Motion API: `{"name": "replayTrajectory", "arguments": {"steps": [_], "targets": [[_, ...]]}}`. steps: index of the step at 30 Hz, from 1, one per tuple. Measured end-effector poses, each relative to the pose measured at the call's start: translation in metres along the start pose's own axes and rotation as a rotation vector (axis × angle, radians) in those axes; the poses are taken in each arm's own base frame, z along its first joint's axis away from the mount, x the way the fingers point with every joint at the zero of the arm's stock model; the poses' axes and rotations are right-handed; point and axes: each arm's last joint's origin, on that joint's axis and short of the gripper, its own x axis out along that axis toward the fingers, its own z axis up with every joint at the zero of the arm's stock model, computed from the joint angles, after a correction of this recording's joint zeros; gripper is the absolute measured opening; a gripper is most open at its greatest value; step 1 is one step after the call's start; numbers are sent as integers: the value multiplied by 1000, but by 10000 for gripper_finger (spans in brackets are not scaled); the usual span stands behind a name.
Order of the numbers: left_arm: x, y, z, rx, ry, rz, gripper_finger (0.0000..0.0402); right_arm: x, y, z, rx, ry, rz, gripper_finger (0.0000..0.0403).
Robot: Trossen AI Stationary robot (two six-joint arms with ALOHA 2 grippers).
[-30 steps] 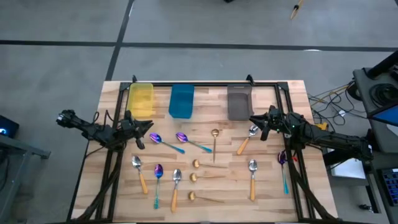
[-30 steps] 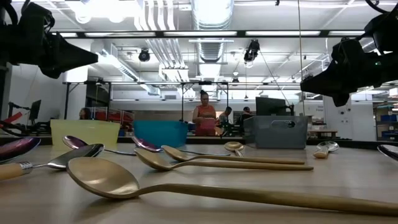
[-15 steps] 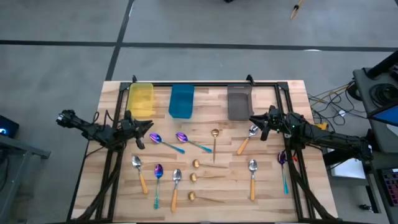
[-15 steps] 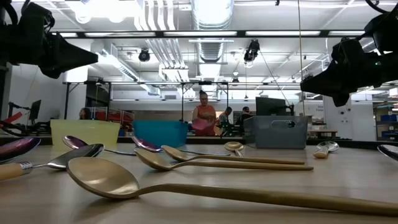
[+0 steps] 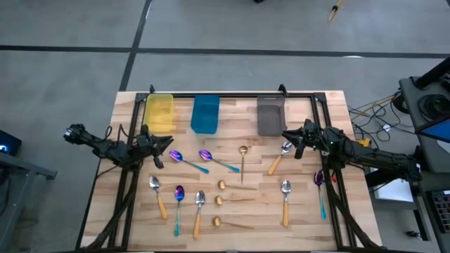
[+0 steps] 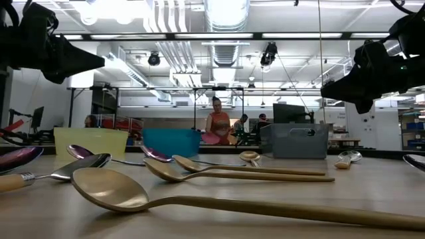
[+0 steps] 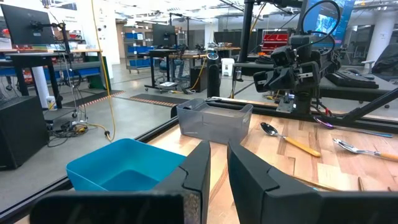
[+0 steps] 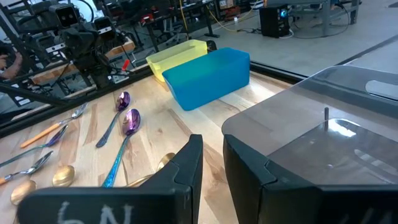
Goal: Sort silverware by color (type)
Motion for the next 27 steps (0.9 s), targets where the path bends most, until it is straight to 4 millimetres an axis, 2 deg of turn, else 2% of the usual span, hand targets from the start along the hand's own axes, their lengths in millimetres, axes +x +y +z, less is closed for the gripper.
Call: {"name": "replayTrajectory", "arguments": {"steps": [21,24,27], "targets": [[0,0,1,-12,-6,0,36,0,1,2,0,-25,3,57],[0,0,6,-186,-47,-10,36,0,1,3,22,-27,5,57],[-1,1,14,-399,-107,-20,36,0,2,6,180,-63,23,57]]}}
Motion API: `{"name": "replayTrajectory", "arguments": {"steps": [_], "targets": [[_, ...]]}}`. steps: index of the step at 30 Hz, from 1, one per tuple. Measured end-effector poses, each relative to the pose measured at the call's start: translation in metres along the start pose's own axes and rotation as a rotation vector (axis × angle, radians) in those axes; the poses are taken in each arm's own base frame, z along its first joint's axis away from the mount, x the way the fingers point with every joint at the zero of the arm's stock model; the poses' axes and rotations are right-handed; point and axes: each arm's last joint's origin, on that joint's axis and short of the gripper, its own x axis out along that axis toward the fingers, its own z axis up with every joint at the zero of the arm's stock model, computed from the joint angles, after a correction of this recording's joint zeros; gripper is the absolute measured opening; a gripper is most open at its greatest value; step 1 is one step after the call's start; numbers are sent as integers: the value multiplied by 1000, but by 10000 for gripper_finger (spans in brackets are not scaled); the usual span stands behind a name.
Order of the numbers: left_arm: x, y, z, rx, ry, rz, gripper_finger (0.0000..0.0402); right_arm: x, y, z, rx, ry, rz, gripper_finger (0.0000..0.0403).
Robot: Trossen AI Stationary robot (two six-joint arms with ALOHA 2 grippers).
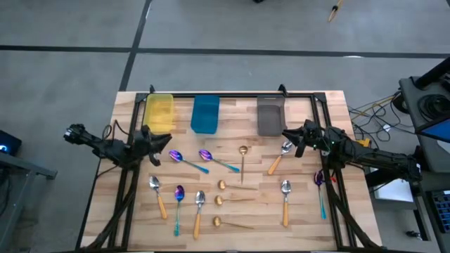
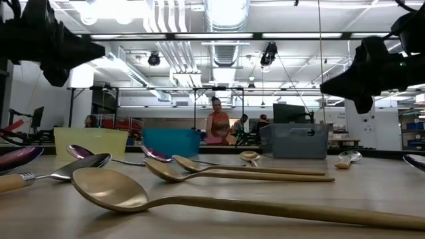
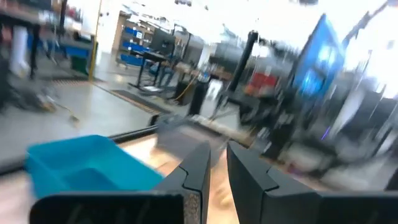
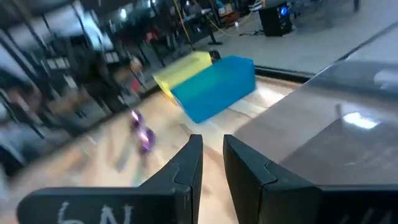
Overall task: Sort silverware by color (type)
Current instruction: Put the yellow spoon into the black bin
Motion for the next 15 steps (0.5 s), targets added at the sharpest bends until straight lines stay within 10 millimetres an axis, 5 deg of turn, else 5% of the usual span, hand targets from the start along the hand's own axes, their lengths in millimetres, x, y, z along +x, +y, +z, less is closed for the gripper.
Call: {"name": "replayTrajectory", "arguments": {"steps": [4,15], "targets": [[0,-1,5,-93,-37,-10,36,0,5,6,181,-33,97,57],[0,-2,9,-86,-70,-9,36,12,29,46,191,63,182,57]]}}
